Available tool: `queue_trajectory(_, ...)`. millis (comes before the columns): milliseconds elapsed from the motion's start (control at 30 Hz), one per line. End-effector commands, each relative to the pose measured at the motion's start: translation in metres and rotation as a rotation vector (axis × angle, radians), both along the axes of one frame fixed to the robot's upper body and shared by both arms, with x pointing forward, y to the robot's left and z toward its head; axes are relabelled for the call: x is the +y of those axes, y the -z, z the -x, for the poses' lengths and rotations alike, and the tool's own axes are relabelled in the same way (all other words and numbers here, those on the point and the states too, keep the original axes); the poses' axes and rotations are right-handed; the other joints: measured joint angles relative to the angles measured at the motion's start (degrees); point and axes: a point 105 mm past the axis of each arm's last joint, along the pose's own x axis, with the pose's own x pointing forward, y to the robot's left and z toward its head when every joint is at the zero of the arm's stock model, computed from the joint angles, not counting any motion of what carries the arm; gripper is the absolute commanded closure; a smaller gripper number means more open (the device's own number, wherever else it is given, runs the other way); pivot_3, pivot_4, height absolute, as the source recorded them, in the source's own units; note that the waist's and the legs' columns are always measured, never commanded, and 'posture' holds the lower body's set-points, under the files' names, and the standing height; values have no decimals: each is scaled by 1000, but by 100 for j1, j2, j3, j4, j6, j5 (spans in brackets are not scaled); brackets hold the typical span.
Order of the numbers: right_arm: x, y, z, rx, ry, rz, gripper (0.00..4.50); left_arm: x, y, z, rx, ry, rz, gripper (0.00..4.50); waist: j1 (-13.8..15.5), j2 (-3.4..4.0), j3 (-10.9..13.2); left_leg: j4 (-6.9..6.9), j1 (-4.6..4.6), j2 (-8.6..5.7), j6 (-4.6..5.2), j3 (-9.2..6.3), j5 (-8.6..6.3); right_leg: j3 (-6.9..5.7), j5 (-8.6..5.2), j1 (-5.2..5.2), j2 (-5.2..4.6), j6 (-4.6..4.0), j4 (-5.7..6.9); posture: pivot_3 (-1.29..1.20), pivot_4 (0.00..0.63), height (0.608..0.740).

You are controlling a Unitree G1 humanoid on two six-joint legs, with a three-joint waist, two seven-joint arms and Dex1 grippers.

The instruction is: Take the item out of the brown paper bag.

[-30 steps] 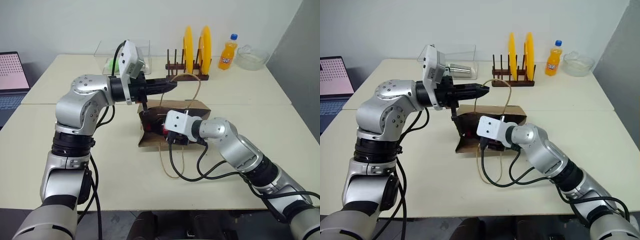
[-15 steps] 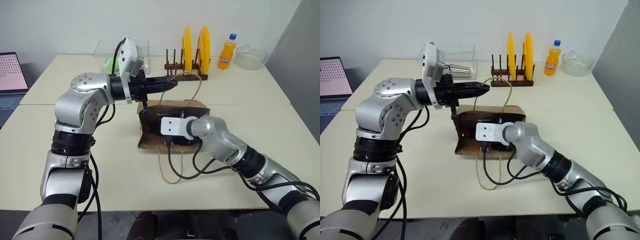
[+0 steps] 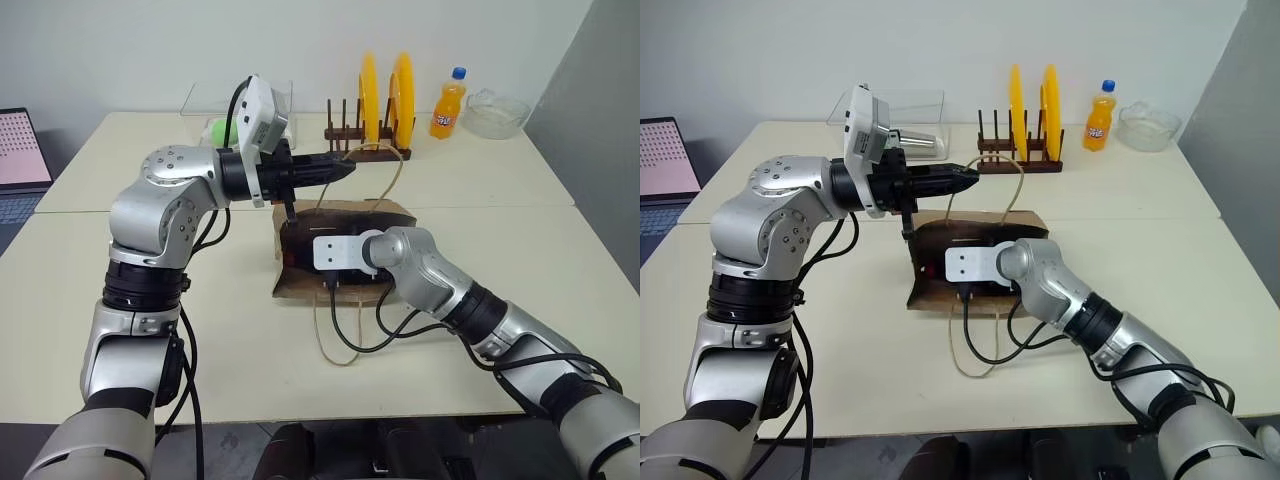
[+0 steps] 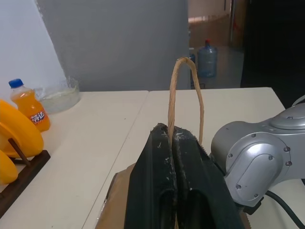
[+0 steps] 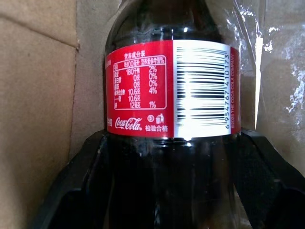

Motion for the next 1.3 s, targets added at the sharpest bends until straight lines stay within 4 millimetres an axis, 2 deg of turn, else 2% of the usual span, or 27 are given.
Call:
queue_trajectory(33, 12, -24, 8, -59, -83, -58, 1394, 3, -6, 2, -70, -6, -24, 4500, 1, 0, 0, 0, -1, 0, -2, 1, 1, 1, 0, -1, 0, 0, 0, 0, 150, 740)
queue_trajectory(100, 14, -33, 12, -74, -104, -74, 1394, 4, -3, -1, -75, -16, -36, 4500, 2, 0, 0, 0, -4, 0, -4, 1, 2, 1, 0, -4, 0, 0, -1, 0, 150, 740)
queue_trajectory(233, 21, -64, 36, -77, -190, -160, 1394, 6, 0, -7, -85, -41, -50, 4500, 4, 1, 1, -2, -13, 0, -4, -1, 2, 0, 0, -12, 0, -1, -5, 0, 150, 740)
queue_trajectory(400, 21, -85, 52, -57, -241, -228, 1394, 6, 4, -8, -102, -35, -73, 4500, 7, 1, 1, -2, -16, -1, -3, -2, 1, -1, 0, -11, -1, 0, -9, 0, 150, 740)
queue_trajectory(733, -19, -114, 84, 1, -285, -288, 1394, 8, 6, -13, -110, -52, -76, 4500, 16, 1, 1, -1, -18, -1, 5, -5, -3, -4, 0, -9, -1, 0, -9, 0, 150, 740)
queue_trajectory(900, -41, -115, 92, 26, -270, -251, 1394, 6, 6, -14, -113, -51, -72, 4500, 15, 1, 1, -1, -17, 0, 15, -5, -9, -5, 0, -9, -1, 0, -8, 0, 150, 740)
queue_trajectory(1067, -38, -132, 116, 90, -353, -414, 1394, 4, 5, -16, -120, -50, -67, 4500, 2, 1, 1, -1, -15, 1, 19, -5, -11, -6, -1, -9, 0, 1, -5, 0, 150, 740)
queue_trajectory(1200, -38, -143, 122, 110, -384, -523, 1394, 1, 1, -18, -129, -49, -54, 4500, 16, 1, 1, 0, -15, 1, 19, -8, -11, -7, 0, -6, -1, 1, -7, 0, 150, 740)
queue_trajectory(1300, -36, -164, 125, 99, -404, -659, 1394, 0, -2, -18, -136, -46, -46, 4500, 18, 0, 1, 2, -15, 0, 20, -6, -11, -5, 0, -5, -2, 0, -7, 0, 150, 740)
